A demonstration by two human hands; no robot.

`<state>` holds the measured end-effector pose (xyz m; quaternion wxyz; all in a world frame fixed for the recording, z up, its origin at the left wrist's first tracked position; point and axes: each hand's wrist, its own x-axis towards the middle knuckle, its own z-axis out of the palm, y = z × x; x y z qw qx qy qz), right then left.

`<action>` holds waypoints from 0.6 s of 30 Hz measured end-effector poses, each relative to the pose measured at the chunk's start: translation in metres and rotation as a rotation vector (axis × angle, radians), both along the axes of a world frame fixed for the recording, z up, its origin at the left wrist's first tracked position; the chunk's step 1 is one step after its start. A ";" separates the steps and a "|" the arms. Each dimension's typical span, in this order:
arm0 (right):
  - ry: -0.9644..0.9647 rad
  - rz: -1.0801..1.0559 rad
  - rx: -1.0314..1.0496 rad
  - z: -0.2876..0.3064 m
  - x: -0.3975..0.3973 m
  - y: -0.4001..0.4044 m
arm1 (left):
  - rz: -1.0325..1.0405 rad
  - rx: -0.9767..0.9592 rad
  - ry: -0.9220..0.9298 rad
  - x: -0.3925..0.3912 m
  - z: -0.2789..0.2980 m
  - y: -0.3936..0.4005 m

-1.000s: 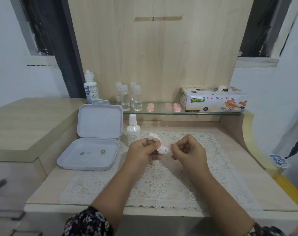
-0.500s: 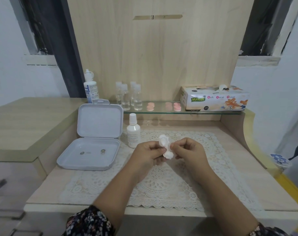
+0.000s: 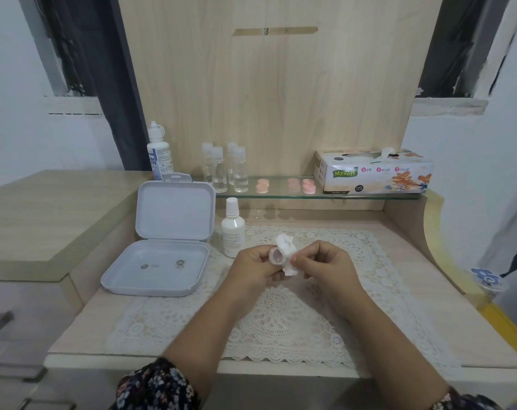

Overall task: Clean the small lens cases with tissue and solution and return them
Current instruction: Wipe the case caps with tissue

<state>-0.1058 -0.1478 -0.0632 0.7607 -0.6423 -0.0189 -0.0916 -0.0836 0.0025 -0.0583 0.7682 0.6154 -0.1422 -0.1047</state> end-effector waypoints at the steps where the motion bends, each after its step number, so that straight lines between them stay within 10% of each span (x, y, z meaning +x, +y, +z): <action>1: 0.012 0.024 0.096 0.000 0.000 0.001 | -0.031 0.021 0.003 -0.002 0.001 0.000; 18: 0.013 -0.120 -0.029 -0.001 0.005 -0.005 | 0.111 0.090 -0.154 -0.003 -0.002 -0.001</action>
